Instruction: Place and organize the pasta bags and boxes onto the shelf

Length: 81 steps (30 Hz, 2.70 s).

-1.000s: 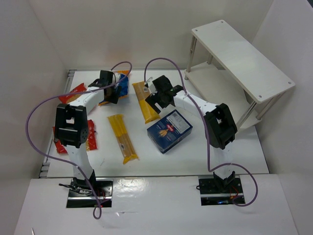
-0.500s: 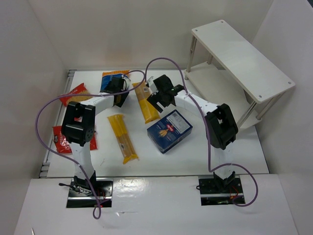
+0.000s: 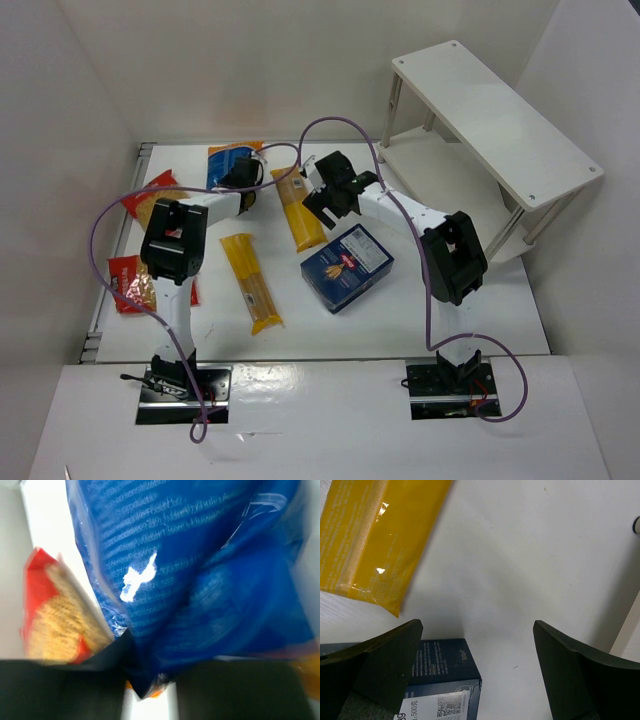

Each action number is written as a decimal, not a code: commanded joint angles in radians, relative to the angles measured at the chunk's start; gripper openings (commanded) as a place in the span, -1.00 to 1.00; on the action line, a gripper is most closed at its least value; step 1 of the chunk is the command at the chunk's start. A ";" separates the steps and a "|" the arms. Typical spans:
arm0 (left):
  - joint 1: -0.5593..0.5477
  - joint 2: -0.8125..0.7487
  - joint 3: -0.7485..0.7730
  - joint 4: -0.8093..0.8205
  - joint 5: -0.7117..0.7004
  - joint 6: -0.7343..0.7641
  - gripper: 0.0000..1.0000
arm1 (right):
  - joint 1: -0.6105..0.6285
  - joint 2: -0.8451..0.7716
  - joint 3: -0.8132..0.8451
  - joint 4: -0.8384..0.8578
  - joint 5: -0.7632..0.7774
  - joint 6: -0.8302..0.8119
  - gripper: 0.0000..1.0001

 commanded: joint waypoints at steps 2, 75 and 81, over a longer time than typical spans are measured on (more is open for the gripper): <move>0.018 0.028 0.098 -0.080 0.011 -0.075 -0.89 | 0.003 -0.014 0.034 0.000 0.000 -0.015 1.00; 0.311 -0.654 0.136 -1.306 1.399 0.222 -1.00 | 0.065 0.577 1.224 -0.753 -1.396 -0.620 1.00; 0.311 -0.682 0.136 -1.306 1.380 0.213 -1.00 | 0.085 0.639 1.290 -0.753 -1.434 -0.623 1.00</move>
